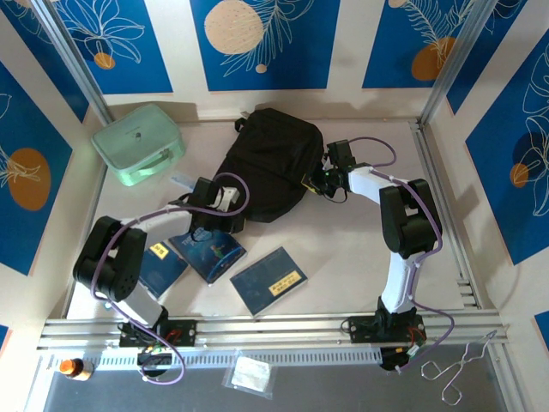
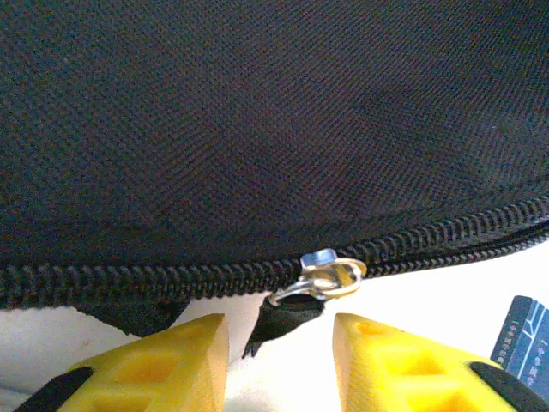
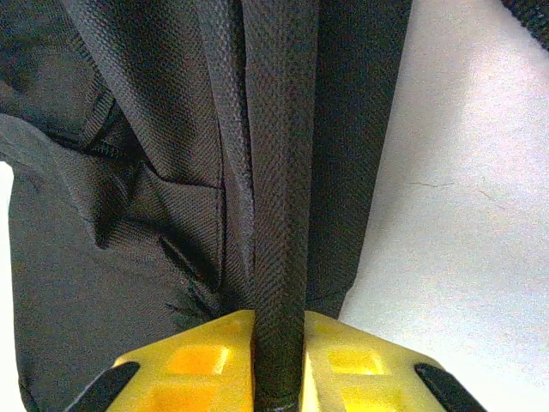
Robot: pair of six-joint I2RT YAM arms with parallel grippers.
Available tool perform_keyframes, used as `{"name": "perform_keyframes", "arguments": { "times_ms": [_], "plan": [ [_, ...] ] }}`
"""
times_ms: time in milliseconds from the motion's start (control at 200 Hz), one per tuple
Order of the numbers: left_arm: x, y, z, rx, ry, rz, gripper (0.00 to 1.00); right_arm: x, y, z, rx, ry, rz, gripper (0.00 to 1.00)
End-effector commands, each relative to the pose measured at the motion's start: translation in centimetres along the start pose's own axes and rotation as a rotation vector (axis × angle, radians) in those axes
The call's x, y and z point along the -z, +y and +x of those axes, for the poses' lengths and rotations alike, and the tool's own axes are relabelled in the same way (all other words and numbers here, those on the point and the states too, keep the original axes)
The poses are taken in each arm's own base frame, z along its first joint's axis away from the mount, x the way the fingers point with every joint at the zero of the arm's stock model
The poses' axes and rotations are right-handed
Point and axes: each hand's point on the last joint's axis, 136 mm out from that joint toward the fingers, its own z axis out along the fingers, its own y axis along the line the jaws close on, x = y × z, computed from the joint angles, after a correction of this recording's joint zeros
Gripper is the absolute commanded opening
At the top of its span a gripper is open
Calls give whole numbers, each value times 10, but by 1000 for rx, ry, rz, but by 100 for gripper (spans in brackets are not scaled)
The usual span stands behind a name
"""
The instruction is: Pack the student bag
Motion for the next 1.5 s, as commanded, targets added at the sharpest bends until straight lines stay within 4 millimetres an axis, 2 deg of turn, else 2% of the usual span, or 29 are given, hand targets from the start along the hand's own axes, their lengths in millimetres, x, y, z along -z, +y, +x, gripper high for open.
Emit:
{"name": "perform_keyframes", "arguments": {
  "times_ms": [0, 280, 480, 650, 850, 905, 950, 1040, 1125, 1285, 1410, 1495],
  "plan": [
    [1, -2, -15, -74, -52, -3, 36, 3, 3, 0, 4, 8, -20, 18],
    [-8, -4, -29, -117, -58, 3, 36, 1, 2, 1, -1, 12, -18, 18],
    [-1, -6, -33, -126, -76, -7, 17, -1, -2, -4, -1, 3, 1, 18],
    [8, -3, -27, -121, -53, -35, 0, -2, -14, -28, -4, -35, 32, 17],
    [15, -19, -27, -129, -15, 21, 0, -1, -28, -58, -31, -85, 64, 18],
    [17, -27, -29, -134, -10, 37, 0, 6, -25, -60, -24, -93, 59, 21],
    [17, -36, -32, -137, -4, 57, 0, 14, -21, -60, -16, -101, 54, 28],
    [15, -54, -40, -134, 3, 91, 0, 34, -11, -51, -13, -106, 32, 50],
    [10, -71, -46, -124, 12, 114, 0, 55, -13, -39, -71, -120, 36, 62],
    [-7, -106, -51, -111, 48, 167, 0, 82, -12, 5, -210, -31, -1, 66],
    [-23, -133, -47, -128, 98, 194, 0, 90, -24, 41, -317, 7, 41, 69],
    [-34, -149, -44, -143, 123, 212, 0, 92, -30, 56, -379, 9, 55, 71]
  ]
}}
